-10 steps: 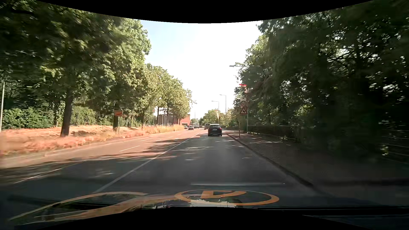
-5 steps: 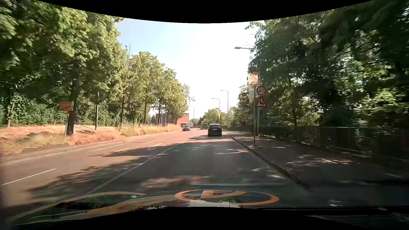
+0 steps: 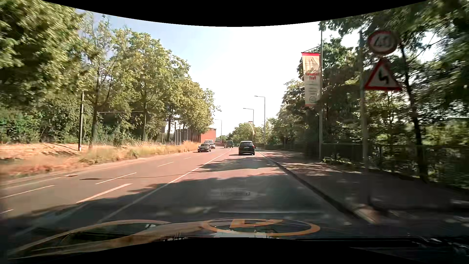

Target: Follow the waypoints while adhering to traffic rules and regulations

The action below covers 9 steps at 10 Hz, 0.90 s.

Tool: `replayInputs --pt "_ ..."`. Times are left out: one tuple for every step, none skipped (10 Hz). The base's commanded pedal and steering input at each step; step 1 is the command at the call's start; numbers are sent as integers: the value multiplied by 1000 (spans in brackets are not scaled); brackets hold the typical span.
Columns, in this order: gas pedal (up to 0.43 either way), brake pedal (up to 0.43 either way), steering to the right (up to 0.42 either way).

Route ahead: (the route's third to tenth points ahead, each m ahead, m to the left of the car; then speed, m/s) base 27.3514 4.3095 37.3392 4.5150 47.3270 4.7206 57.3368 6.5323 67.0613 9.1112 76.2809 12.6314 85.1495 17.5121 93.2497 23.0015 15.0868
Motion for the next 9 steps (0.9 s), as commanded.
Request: replayInputs --pt "177 0 -3" --pt "177 0 -3" --pt "189 0 -3" --pt "189 0 -3" --pt "197 0 -3" --pt "197 0 -3" --pt "197 0 -3" --pt "197 0 -3" --pt "197 0 -3"
